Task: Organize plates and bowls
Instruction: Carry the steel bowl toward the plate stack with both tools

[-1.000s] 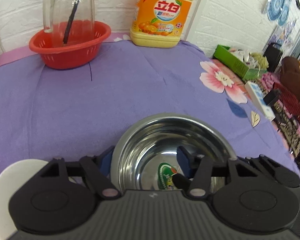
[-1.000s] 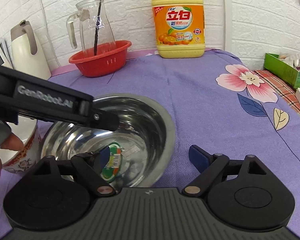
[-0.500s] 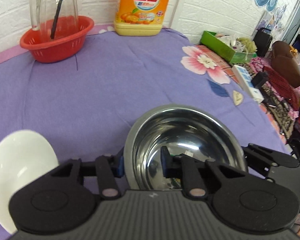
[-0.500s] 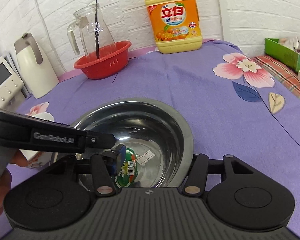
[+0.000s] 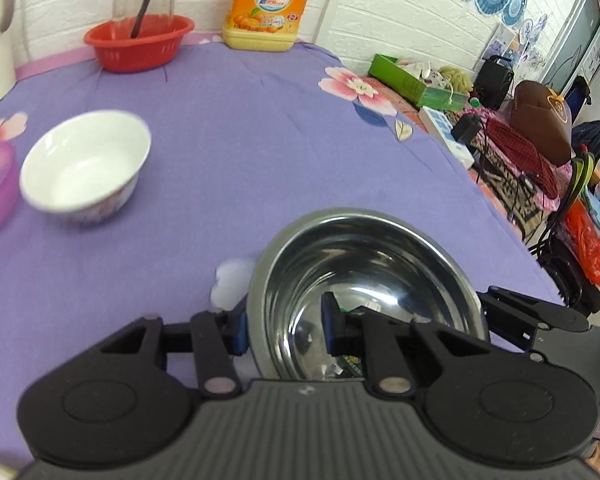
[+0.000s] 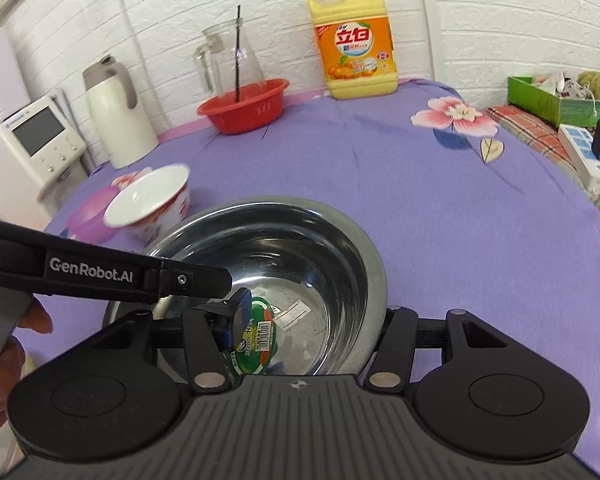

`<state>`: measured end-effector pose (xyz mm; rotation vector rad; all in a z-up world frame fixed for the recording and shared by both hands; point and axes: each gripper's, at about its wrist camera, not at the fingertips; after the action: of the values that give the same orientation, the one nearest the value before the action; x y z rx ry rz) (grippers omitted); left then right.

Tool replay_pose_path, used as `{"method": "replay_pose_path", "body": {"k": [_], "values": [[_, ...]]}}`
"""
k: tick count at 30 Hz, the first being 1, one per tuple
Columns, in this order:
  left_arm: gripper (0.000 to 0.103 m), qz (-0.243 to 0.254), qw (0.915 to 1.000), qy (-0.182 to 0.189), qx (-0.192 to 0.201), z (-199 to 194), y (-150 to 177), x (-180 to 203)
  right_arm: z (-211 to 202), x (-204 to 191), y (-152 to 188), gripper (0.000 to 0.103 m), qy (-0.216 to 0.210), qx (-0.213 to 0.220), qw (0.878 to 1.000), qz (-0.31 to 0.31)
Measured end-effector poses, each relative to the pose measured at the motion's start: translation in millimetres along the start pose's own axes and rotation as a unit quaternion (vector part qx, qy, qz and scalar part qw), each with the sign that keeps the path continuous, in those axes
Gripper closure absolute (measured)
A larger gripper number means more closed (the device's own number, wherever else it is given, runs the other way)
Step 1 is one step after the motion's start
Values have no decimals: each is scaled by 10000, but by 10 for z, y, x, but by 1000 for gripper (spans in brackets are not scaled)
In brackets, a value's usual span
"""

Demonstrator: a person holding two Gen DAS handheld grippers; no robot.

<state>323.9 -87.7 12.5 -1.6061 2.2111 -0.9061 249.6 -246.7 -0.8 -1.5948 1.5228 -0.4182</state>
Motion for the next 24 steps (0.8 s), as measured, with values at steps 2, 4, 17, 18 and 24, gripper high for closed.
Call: {"method": "replay_pose_path", "body": {"k": [2, 4, 17, 18, 24], "values": [[87, -24, 10000, -58, 25, -95, 191, 2, -67, -84, 137, 14, -54, -45, 10000, -3], [87, -149, 9999, -42, 53, -183, 359, -30, -144, -180, 253, 14, -81, -53, 10000, -19], [86, -319, 9987, -212, 338, -459, 726, -103, -308, -485, 501, 11, -132, -105, 9995, -251], [86, -309, 9986, -245, 350, -456, 727, -102, -305, -493, 504, 11, -134, -107, 9995, -273], [86, -455, 9981, -295, 293, -371, 697, -155, -240, -512, 473, 10, -135, -114, 9991, -389]]}}
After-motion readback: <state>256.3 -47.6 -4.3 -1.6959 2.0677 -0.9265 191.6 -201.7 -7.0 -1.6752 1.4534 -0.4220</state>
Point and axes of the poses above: each gripper's, at about its wrist camera, not at the fingertips, and z roughly the way its jaws point, x to its right, y to its underside, and after that the axes turned 8 degrees about -y, right-handed
